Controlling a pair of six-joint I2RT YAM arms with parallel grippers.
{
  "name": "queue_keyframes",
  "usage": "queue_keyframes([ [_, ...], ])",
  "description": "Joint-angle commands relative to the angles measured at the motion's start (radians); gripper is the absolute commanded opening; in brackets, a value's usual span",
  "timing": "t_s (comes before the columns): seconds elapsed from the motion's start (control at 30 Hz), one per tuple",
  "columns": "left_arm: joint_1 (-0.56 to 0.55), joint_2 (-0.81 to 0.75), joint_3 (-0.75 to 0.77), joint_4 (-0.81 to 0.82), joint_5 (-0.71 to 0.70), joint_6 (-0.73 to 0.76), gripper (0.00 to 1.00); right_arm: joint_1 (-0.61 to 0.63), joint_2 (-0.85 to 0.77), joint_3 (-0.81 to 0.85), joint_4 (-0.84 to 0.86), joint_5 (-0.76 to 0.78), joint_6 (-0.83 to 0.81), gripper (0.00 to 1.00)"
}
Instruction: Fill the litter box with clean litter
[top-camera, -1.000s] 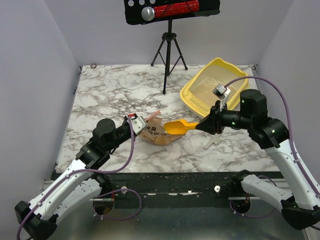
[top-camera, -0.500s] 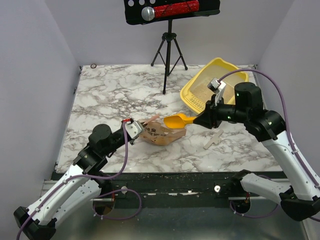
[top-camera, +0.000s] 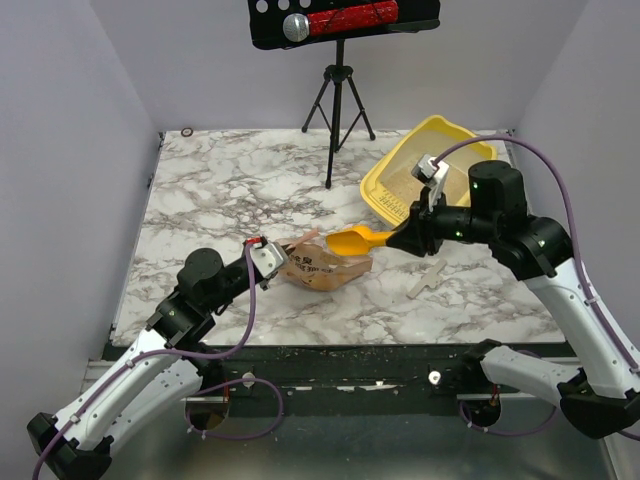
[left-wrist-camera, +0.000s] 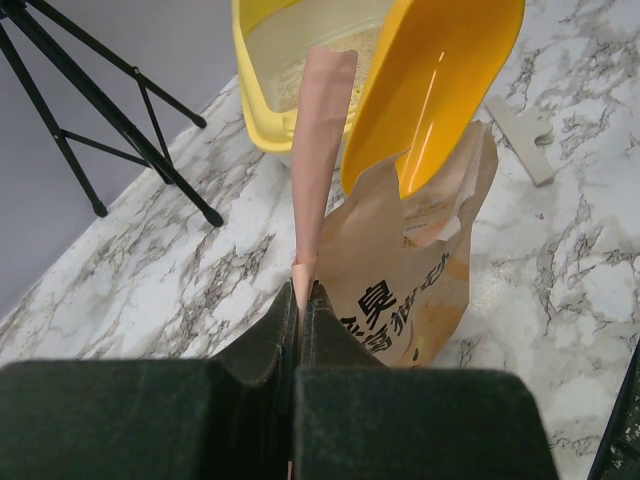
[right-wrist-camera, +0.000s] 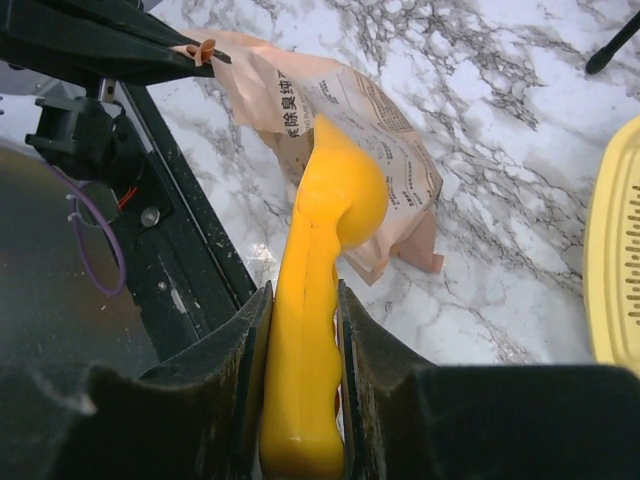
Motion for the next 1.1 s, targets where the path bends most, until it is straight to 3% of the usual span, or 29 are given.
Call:
queue_keyframes([
  [0.0,-0.006,-0.019,0.004,0.072,0.02,-0.018,0.0,0.019,0.014,-0.033,-0.002,-0.044,-0.02,0.0],
  [0.33,-0.006,-0.016,0.005,0.072,0.025,-0.024,0.0,0.07,0.051,-0.051,0.026,-0.029,-0.019,0.0],
  [0.63,-0.006,-0.035,0.002,0.155,0.007,-0.044,0.0,0.102,0.177,-0.037,0.032,0.11,0.024,0.0],
  [0.93,-0.008,-0.095,0.025,0.235,-0.032,-0.081,0.0,0.1,0.249,0.002,-0.016,0.497,0.23,0.0],
  [1.07,-0.008,-0.112,0.019,0.228,-0.032,-0.069,0.0,0.102,0.272,0.067,-0.083,0.529,0.247,0.0],
])
